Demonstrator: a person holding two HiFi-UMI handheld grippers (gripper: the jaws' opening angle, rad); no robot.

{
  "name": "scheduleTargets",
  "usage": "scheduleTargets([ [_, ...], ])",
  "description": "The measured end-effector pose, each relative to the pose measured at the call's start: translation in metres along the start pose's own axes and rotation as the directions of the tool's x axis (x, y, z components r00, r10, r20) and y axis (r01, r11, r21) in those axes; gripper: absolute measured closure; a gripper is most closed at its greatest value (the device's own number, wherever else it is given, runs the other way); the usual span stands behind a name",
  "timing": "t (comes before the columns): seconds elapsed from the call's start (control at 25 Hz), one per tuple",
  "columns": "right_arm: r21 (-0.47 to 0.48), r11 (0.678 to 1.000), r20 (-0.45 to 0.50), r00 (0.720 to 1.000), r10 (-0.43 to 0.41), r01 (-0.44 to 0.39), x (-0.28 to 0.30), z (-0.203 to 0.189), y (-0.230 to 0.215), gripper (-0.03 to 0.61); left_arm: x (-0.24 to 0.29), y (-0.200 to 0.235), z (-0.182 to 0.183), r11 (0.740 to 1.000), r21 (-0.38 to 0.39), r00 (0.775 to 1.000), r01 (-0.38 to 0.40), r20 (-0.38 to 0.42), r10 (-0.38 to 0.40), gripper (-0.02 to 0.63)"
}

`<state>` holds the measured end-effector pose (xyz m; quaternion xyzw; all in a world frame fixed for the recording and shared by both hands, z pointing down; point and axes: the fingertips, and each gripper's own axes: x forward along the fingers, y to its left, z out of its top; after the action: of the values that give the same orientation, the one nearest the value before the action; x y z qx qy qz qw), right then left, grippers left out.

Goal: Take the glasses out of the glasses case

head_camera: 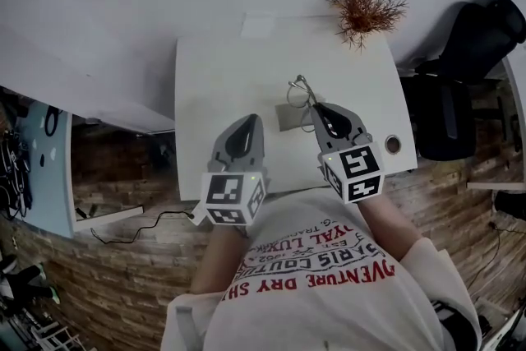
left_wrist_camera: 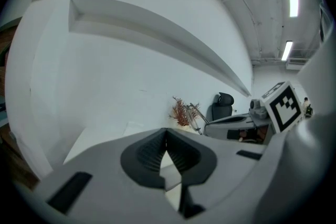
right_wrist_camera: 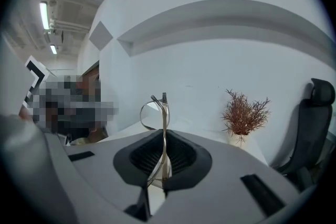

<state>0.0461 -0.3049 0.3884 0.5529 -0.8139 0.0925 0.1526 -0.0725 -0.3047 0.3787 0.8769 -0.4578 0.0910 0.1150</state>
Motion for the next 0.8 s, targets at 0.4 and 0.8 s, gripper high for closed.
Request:
scheduleTargets([
  [0.4,0.059,0.998,0.009,1.0,-0.005,0.005,-0.004,-0.005,0.008,0.554,-0.004,0.0,-0.002,1.0,0.002,1.0,0.015,-0.006,-0.015,0.617],
  [0.8,0.069,0.998,-0.005,1.0,0.004,-0.003,-0.002,-0.012,0.016,0.554,-0.007,0.0,-0.008,1.0,-0.004,1.0,0.025,-0.013,-0.025,0.617],
])
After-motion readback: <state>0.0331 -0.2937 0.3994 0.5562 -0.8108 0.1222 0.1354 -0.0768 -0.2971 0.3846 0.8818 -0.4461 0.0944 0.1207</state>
